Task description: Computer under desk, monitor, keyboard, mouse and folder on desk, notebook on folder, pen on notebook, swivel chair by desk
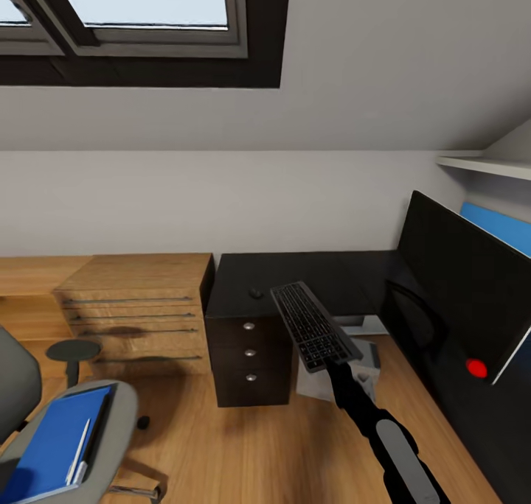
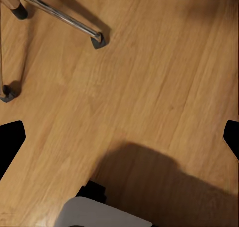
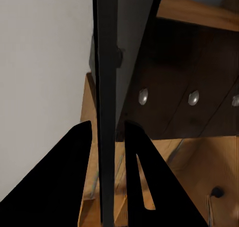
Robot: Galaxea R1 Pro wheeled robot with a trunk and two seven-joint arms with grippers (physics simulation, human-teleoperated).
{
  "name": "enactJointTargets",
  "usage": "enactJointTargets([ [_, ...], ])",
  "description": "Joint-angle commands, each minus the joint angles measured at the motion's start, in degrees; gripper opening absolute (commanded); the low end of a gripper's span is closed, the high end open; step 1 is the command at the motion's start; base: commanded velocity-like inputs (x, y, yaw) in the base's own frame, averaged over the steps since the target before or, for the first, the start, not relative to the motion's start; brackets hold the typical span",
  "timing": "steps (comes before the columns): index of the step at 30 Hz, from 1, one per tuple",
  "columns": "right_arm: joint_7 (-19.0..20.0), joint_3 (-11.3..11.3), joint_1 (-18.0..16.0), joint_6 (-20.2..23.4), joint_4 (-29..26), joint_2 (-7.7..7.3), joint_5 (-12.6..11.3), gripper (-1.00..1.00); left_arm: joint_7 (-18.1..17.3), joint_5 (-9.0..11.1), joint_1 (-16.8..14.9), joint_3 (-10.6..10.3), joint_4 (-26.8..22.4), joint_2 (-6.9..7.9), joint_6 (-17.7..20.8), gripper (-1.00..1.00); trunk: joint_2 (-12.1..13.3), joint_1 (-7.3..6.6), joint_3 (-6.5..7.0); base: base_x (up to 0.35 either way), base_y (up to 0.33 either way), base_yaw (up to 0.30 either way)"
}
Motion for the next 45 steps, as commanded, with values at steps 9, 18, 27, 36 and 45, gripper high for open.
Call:
enactJointTargets([
  [9, -0.23, 0.05, -0.04, -0.45, 1.47, 0.74, -0.99, -1.0, 0.25, 0.52, -0.03, -0.23, 0.01, 0.07, -0.26, 1.0, -0.04, 0.04, -0.06, 0.327, 0.0, 0.0],
  [18, -0.37, 0.08, -0.04, -3.39, 4.07, 1.13, -5.07, -1.0, 0.27, 0.52, -0.03, -0.25, 0.01, 0.08, -0.26, 1.0, -0.04, 0.04, -0.06, 0.313, 0.0, 0.0],
  [27, -0.28, 0.19, -0.04, -8.22, 4.27, 2.6, -7.37, -1.0, 0.27, 0.52, -0.03, -0.21, 0.01, 0.11, -0.3, 1.0, -0.04, 0.04, -0.06, 0.048, 0.0, 0.0],
  [36, -0.12, 0.39, -0.04, -14.02, 4.28, 3.95, -7.02, -1.0, 0.27, 0.55, -0.03, -0.15, 0.01, 0.03, -4.61, 1.0, -0.04, 0.04, -0.06, 0.121, 0.0, 0.0],
  [45, 0.3, 0.33, -0.04, -14.51, 4.21, 4.14, -7.32, -1.0, 0.26, 0.6, -0.03, -0.21, 0.01, 0.03, -5.35, 1.0, -0.04, 0.04, -0.06, 0.318, 0.0, 0.0],
])
